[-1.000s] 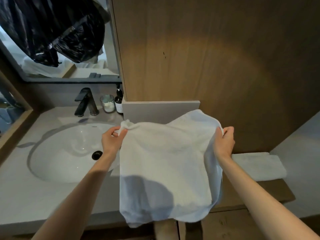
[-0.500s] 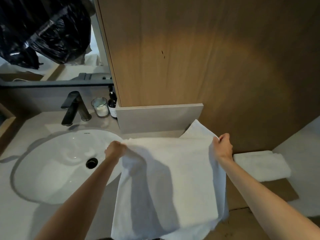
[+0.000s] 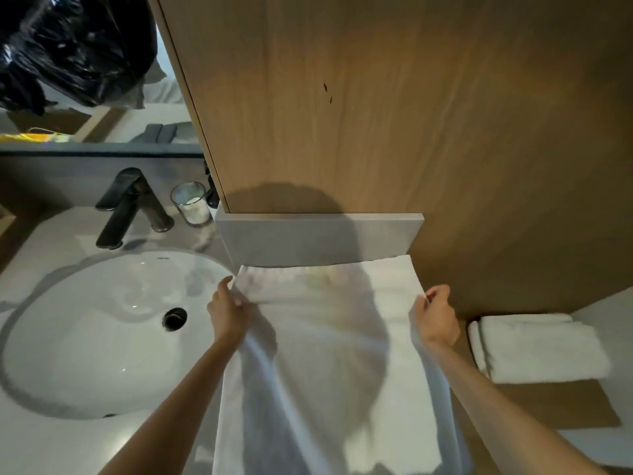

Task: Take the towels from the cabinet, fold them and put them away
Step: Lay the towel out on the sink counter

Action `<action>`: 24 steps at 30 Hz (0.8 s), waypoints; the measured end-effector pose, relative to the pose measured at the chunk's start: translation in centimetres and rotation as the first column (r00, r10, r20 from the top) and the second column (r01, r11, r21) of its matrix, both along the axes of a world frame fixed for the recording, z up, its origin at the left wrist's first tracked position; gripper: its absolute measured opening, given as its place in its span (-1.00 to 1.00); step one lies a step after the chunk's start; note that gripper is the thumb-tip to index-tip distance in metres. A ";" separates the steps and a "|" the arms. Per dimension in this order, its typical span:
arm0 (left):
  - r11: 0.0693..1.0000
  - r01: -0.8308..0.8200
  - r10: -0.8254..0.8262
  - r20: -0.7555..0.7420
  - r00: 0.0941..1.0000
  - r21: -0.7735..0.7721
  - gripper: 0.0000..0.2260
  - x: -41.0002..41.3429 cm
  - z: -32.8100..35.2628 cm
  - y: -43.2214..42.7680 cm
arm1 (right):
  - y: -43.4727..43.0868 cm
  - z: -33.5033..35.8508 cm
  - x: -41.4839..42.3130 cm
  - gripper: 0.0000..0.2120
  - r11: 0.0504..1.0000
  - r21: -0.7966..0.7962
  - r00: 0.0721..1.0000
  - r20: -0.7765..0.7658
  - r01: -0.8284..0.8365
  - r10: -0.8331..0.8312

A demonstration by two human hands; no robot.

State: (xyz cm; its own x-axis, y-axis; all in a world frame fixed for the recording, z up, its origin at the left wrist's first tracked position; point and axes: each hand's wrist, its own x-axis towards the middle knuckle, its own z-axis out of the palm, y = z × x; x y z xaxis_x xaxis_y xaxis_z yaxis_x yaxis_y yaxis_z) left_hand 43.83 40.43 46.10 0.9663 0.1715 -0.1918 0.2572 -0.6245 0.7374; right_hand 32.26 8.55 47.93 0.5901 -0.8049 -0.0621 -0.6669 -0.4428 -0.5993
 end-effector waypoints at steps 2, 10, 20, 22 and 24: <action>0.940 0.060 -0.130 0.190 0.973 0.336 -0.32 -0.5 0.1 -1.2 | 0.2 -0.9 0.7 -0.79 0.989 -0.125 0.995 -0.067 -0.080 0.072; 0.654 0.555 -0.656 0.020 0.754 0.515 -0.54 -3.9 -1.0 -6.4 | 5.5 -2.5 3.3 -0.63 0.622 -0.351 0.691 -0.115 -0.700 0.713; 0.583 0.515 -0.609 -0.082 0.789 0.628 -0.43 -2.7 -1.8 -6.0 | 2.4 -5.5 2.3 -0.38 0.709 -0.245 0.736 -0.390 -0.662 0.552; 0.583 0.521 -0.606 -0.093 0.790 0.624 -0.42 -2.2 -1.9 -5.8 | 1.8 -5.7 2.3 -0.37 0.704 -0.219 0.719 -0.411 -0.675 0.561; 0.606 0.542 -0.603 -0.108 0.791 0.582 -0.39 -1.7 -1.4 -5.5 | 1.4 -5.5 2.5 -0.32 0.689 -0.212 0.702 -0.414 -0.693 0.579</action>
